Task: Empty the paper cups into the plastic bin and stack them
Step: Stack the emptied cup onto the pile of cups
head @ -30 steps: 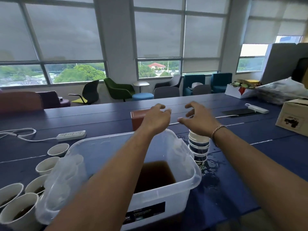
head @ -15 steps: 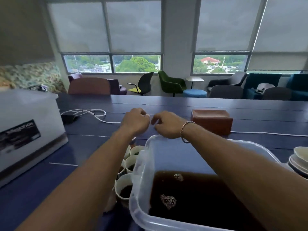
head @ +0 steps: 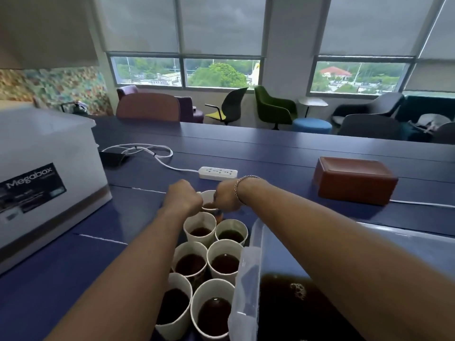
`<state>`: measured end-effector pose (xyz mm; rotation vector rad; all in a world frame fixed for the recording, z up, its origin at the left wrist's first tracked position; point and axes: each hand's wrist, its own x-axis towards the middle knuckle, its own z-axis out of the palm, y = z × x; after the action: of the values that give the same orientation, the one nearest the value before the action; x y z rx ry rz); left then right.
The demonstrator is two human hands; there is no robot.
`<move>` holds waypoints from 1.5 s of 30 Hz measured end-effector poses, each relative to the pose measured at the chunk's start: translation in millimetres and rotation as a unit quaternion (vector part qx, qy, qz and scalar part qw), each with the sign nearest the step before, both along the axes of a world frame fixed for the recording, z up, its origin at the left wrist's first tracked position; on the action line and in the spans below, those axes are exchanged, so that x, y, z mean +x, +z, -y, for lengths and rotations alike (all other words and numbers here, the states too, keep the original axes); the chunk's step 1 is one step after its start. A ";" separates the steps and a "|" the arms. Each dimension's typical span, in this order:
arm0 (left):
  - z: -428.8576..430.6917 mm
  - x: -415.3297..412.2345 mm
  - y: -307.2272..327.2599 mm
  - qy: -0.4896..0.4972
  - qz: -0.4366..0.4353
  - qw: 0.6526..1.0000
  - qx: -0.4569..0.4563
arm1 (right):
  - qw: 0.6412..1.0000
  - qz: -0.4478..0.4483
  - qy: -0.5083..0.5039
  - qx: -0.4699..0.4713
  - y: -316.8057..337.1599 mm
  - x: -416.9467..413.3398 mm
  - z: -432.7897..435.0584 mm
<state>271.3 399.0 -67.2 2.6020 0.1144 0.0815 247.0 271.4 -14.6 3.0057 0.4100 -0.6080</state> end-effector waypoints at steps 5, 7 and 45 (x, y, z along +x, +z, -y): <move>8.8 13.0 -12.9 -0.013 -0.029 0.998 0.055 | 1.000 -0.021 0.020 -0.008 3.2 1.5 0.6; 11.1 16.8 -10.7 -0.022 -0.028 0.998 0.056 | 1.000 0.005 0.023 -0.010 5.6 1.0 3.8; 168.1 -200.1 99.2 -0.226 0.130 0.955 -0.142 | 0.740 0.275 -0.263 0.554 40.5 -258.8 193.5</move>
<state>71.3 230.8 32.0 2.2427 -0.5238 0.2228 -11.8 78.0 25.9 4.1547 -0.2775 0.9571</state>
